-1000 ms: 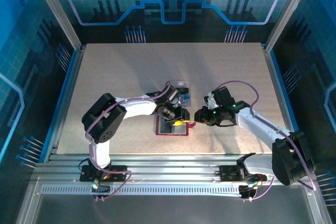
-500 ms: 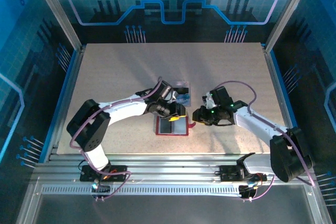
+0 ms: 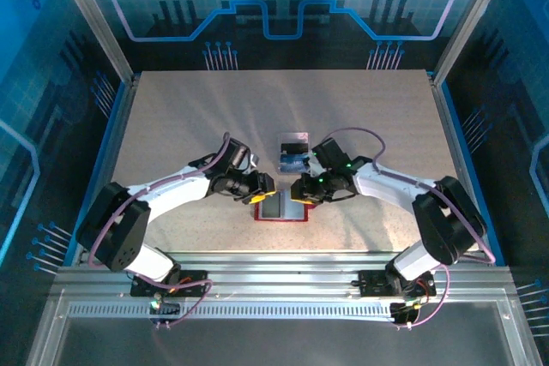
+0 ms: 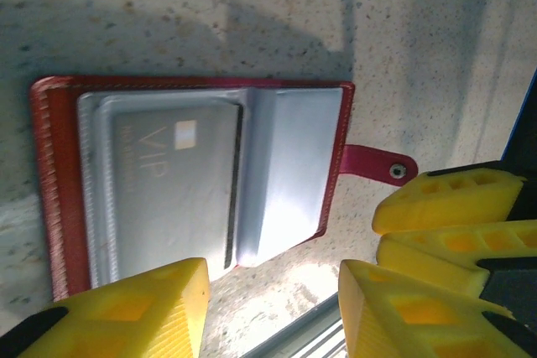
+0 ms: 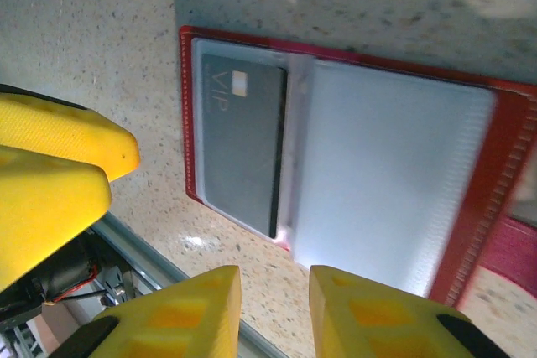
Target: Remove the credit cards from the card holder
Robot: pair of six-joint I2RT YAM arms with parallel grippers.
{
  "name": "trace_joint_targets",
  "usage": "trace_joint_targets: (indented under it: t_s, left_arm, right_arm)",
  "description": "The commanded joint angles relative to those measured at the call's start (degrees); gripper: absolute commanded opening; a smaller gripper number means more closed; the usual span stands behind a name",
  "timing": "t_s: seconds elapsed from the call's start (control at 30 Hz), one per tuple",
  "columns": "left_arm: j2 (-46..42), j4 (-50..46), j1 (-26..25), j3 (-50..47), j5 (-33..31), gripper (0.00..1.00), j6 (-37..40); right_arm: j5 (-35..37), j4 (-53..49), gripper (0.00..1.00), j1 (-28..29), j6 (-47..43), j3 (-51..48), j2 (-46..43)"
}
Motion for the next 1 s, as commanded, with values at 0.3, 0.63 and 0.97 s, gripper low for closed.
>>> trace_joint_targets:
  t_s: [0.3,0.63,0.97]
  left_arm:
    - [-1.0,1.4,2.6,-4.6,2.1,0.27,1.6]
    - [3.8,4.0,2.6,-3.6,4.2,0.09,1.4]
    - [6.9,3.3,2.7,-3.4,3.8,0.07,2.2]
  right_arm:
    - [-0.8,5.0,0.28,5.0,3.7,5.1,8.2]
    - [-1.8,8.2,0.26,5.4,5.0,4.6,11.2]
    - [-1.9,8.2,0.26,5.4,4.8,5.9,13.1]
